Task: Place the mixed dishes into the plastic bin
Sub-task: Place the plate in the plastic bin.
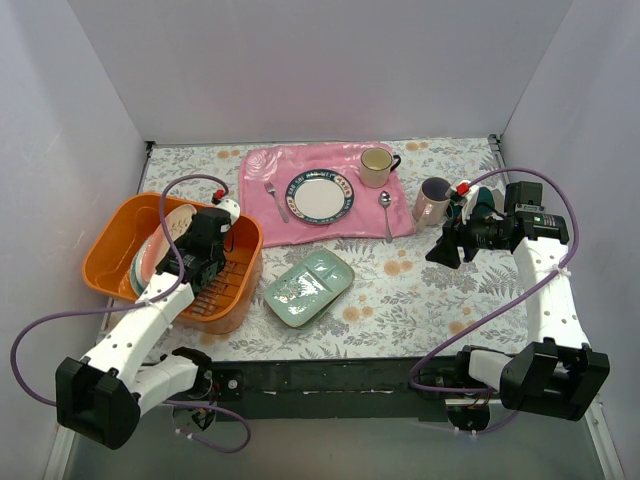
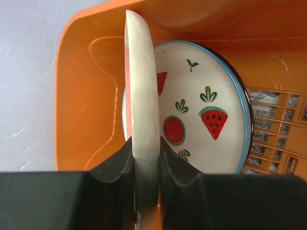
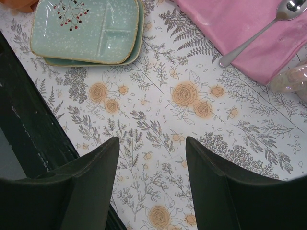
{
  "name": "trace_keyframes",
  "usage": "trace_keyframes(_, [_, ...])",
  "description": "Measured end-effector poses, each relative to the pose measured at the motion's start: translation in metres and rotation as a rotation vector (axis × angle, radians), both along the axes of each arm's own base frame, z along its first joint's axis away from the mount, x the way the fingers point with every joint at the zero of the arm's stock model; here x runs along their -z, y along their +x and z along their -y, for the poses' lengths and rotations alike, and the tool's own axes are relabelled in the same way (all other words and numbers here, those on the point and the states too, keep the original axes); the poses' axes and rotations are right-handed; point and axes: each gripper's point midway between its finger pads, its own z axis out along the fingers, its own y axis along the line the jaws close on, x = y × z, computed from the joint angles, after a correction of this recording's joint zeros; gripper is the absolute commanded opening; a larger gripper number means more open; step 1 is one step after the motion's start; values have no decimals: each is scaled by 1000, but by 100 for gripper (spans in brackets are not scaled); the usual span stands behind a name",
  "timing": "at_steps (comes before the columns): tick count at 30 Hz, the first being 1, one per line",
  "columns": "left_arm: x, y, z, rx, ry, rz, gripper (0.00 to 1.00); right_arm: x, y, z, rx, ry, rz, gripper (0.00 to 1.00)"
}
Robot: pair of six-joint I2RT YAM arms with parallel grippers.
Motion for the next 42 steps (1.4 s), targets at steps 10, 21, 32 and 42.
trace_keyframes(10, [12,2,-3,-5,-14,-2,21,2,-1,0,0,1,-5,65])
trace_keyframes(21, [33,-1,-2,1,-17,-42,58,5,-2,0,1,-1,-14,65])
trace_keyframes(32, [44,-2,5,13,-74,-63,83,5,-2,0,1,-2,-15,65])
trace_keyframes(42, [49,-7,11,19,-125,-99,96,5,-2,0,1,-2,-14,65])
